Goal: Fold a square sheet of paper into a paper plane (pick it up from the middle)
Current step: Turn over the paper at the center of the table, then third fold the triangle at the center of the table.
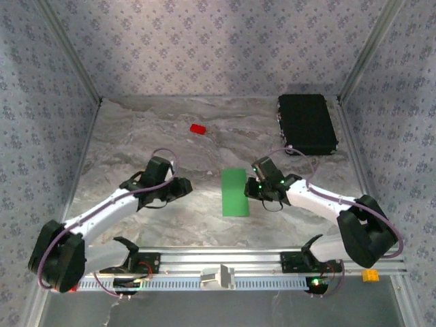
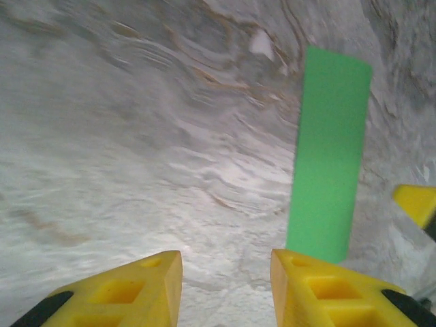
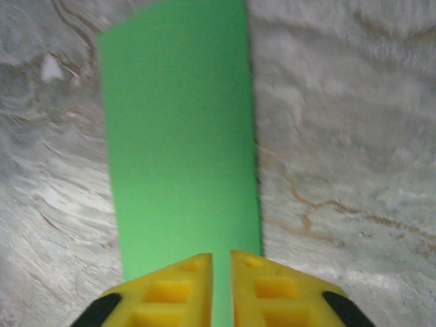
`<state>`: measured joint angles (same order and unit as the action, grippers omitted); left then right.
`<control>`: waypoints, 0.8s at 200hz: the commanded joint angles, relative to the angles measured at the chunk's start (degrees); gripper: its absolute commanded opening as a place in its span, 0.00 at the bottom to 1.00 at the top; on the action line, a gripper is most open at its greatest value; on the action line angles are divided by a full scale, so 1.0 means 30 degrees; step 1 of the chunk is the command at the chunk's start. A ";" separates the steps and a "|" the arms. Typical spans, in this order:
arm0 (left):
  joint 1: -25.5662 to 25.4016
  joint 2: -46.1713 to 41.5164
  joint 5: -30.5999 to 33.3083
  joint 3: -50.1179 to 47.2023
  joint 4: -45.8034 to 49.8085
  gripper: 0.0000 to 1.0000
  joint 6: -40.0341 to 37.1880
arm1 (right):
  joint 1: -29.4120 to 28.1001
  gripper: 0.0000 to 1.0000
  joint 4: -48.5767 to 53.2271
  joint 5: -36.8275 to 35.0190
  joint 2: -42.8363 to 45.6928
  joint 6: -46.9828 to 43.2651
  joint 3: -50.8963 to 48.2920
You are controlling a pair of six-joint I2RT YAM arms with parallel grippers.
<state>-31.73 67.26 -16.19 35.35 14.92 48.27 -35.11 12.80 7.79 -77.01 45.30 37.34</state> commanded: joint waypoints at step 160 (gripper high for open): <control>-0.2001 0.9483 -0.4414 0.4115 -0.6116 0.37 0.2337 | 0.2891 0.05 -0.7430 0.6879 -0.4593 0.1777 -0.3518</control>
<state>-36.60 94.15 -26.92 44.91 -1.28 54.48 -27.09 -10.44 27.94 -88.68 48.95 29.82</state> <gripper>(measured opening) 0.370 0.052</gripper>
